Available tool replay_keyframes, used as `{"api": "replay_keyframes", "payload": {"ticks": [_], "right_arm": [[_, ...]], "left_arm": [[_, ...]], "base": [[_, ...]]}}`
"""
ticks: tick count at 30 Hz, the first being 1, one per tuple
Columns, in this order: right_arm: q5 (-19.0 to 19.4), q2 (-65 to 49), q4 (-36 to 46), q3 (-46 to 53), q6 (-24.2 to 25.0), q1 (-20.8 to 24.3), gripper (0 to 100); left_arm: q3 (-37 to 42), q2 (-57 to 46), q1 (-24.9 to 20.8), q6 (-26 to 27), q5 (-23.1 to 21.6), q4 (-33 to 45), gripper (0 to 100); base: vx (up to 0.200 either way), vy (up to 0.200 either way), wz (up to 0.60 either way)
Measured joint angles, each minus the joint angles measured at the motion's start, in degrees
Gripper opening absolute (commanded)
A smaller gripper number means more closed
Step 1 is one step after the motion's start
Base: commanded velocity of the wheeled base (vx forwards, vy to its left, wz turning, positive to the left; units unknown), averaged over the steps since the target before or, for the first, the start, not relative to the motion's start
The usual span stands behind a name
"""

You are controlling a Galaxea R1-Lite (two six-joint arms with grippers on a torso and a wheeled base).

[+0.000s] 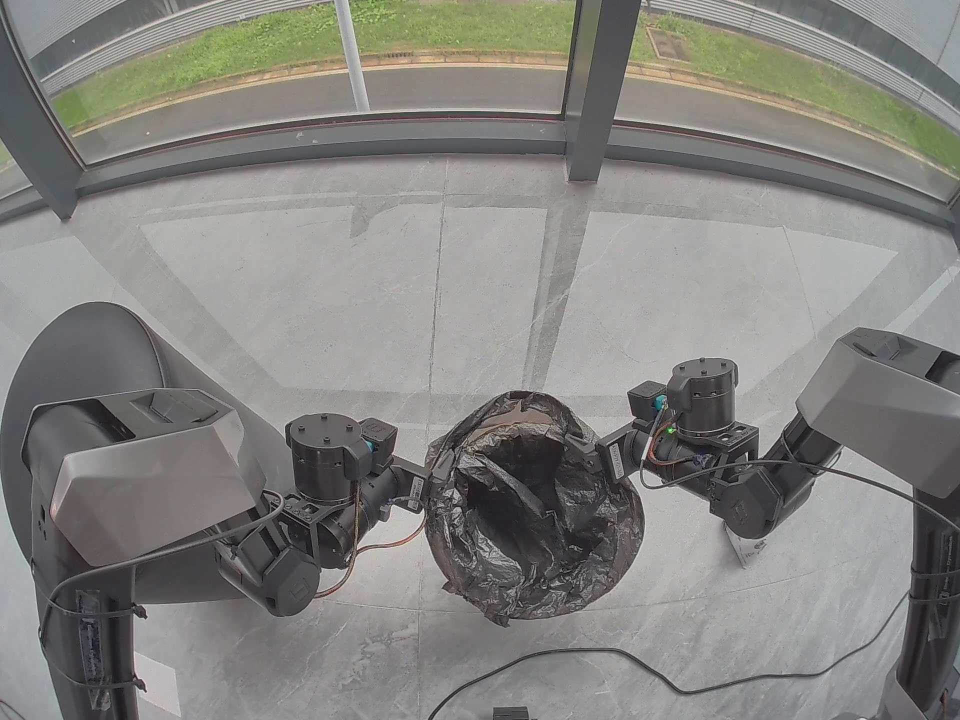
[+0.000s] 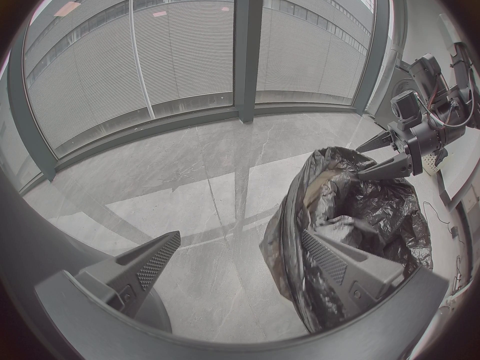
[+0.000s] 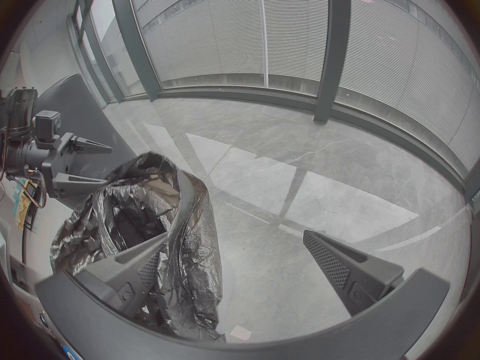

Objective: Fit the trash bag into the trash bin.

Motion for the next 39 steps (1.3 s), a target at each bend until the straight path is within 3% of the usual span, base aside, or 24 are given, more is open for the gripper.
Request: {"api": "replay_keyframes", "payload": {"ticks": [39], "right_arm": [[1.3, -1.8, -2.8, 3.3, 0.0, -2.8, 100]], "left_arm": [[0.0, 0.5, -0.3, 0.0, 0.4, 0.0, 100]], "base": [[0.000, 0.000, 0.00]]}}
